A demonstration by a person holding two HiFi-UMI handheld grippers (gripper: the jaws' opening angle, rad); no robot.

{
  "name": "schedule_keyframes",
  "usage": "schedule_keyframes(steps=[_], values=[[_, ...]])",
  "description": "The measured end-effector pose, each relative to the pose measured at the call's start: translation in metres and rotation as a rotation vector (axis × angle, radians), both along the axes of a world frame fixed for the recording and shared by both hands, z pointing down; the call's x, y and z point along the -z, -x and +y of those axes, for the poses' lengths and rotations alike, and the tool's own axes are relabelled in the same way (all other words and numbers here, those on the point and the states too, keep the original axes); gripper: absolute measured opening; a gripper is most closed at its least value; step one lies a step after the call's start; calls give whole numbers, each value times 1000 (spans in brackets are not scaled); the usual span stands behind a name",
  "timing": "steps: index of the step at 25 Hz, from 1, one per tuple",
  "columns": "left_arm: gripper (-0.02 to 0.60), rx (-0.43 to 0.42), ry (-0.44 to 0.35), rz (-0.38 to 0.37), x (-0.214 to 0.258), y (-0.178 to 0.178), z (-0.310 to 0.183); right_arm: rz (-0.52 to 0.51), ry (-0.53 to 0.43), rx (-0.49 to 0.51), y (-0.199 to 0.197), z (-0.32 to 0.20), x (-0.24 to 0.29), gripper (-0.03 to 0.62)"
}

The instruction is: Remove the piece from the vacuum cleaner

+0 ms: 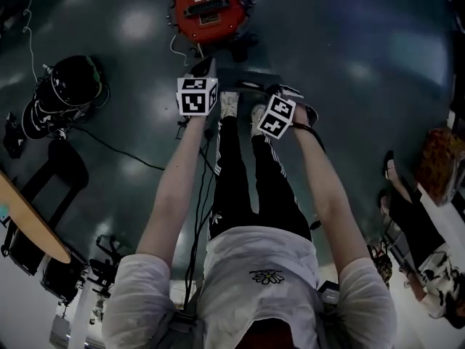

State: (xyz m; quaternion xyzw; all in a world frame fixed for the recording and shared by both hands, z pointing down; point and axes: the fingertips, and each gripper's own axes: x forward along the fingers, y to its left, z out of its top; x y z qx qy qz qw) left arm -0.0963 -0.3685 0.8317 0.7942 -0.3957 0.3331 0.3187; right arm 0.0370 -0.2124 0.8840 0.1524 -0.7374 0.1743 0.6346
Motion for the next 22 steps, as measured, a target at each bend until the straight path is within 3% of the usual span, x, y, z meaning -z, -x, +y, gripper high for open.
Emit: schedule_keyframes(steps=[3, 7, 11, 15, 18, 22], values=[[0, -17, -108, 65, 62, -18, 32, -78, -120, -92, 0, -14, 56, 35], [0, -70, -382, 113, 190, -42, 28, -203, -344, -181, -2, -56, 158, 35], [0, -26, -673, 97, 324, -43, 21, -319, -559, -242, -8, -78, 276, 35], [0, 40, -920, 93, 447, -37, 38, -512, -743, -359, -9, -87, 400, 37], [0, 112, -1062, 100, 510, -26, 59, -649, -847, -415, -3, -85, 472, 38], [0, 157, -1196, 74, 551, -24, 82, -804, -939, -473, -8, -76, 545, 43]])
